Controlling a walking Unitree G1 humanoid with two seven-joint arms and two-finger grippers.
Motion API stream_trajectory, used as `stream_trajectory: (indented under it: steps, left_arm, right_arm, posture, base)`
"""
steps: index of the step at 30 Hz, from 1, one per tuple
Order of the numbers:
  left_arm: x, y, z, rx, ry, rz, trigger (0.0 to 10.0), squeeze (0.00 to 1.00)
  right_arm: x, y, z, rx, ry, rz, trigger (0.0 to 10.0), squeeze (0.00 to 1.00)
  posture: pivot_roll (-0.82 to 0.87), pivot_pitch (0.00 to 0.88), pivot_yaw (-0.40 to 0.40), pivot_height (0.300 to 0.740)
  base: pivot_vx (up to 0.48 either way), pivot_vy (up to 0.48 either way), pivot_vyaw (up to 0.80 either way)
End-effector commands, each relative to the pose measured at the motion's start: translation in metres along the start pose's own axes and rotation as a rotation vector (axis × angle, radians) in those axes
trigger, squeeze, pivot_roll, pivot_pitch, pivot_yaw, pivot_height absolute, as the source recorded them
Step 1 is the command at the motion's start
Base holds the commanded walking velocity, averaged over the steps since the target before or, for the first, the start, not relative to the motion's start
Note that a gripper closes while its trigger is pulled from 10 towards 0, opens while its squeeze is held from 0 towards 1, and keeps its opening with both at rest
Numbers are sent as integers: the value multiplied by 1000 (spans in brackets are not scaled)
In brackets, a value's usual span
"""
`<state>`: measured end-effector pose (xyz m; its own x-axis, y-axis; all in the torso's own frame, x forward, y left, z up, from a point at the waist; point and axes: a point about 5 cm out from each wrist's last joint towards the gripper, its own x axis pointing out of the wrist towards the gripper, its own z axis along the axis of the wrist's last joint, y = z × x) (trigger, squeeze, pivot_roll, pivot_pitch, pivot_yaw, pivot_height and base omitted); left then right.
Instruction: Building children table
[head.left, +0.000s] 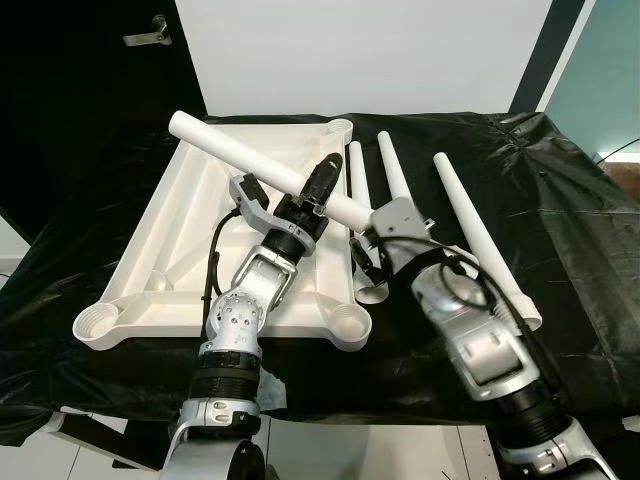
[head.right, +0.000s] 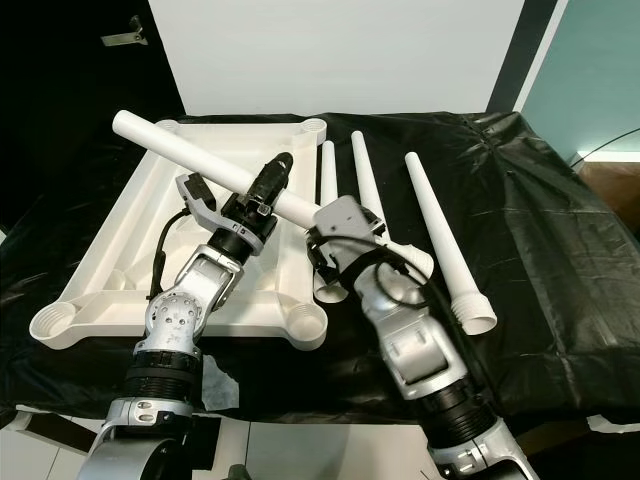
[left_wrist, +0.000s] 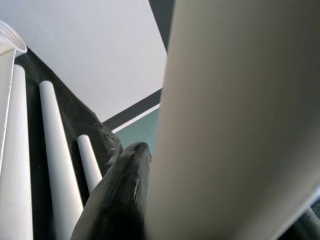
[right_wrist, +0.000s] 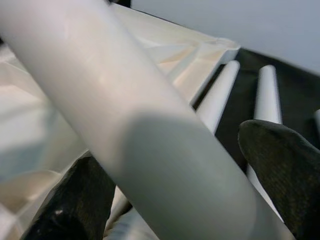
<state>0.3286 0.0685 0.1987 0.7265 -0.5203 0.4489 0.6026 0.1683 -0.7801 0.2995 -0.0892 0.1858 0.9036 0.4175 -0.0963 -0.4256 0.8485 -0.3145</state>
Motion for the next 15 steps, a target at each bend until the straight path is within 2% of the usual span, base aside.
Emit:
stream_trajectory:
  steps: [1, 3, 5, 8, 15]
  left_arm:
    - [4, -34, -5, -54, 21, -427, 0, 0]
    - [4, -34, -5, -54, 21, -427, 0, 0]
    - [3, -36, -4, -66, 25, -449, 0, 0]
    - [2, -38, -6, -64, 38, -467, 0, 0]
    - [2, -38, -7, -47, 50, -468, 0, 0]
  right_arm:
    - [-3, -2, -11, 143, 58, 89, 10000, 0]
    - [-3, -2, -11, 143, 58, 89, 10000, 0]
    - [-7, -19, -17, 264, 94, 124, 10000, 0]
    - [-14, -29, -24, 343, 149, 193, 10000, 0]
    - [-22, -26, -24, 338, 209, 266, 10000, 0]
  posture:
    - [-123, 0, 26, 740]
    - [-123, 0, 26, 740]
    - [-126, 0, 25, 740]
    - [-126, 0, 24, 740]
    - [-127, 0, 24, 740]
  base:
    - [0, 0, 0]
    - [0, 0, 0]
    - [0, 0, 0]
    - [0, 0, 0]
    - [0, 0, 0]
